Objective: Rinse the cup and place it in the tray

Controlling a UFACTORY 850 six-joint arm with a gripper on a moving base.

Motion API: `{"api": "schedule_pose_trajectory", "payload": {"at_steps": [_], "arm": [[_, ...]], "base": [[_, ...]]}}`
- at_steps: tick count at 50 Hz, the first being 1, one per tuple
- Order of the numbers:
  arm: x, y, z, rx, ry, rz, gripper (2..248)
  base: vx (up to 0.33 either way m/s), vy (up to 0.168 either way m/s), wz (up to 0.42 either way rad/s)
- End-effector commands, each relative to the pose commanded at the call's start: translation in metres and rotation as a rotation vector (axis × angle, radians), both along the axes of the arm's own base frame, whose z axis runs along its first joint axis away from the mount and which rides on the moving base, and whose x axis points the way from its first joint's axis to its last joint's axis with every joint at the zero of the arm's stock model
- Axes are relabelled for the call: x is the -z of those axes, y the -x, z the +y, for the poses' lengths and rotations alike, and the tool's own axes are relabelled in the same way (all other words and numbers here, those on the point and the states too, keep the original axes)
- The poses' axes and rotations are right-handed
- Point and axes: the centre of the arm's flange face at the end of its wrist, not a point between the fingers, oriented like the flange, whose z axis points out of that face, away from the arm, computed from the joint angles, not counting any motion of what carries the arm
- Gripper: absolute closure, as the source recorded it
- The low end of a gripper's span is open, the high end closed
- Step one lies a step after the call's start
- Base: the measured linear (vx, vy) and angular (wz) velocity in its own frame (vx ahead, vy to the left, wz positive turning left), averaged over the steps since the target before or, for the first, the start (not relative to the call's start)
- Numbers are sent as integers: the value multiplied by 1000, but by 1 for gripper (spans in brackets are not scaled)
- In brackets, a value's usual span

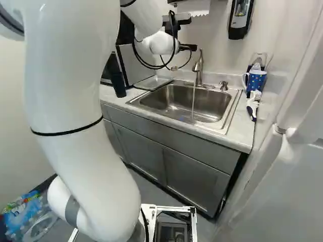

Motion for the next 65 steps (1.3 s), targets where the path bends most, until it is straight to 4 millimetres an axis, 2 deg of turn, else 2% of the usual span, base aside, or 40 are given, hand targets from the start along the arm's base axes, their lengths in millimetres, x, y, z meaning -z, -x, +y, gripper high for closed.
{"api": "schedule_pose_trajectory", "payload": {"at_steps": [33,54,65], "arm": [[2,59,43,-49,-13,53,3],[9,103,56,-56,-28,117,3],[13,119,61,-59,-36,151,3]], "base": [[0,0,0],[0,0,0],[0,0,0]]}}
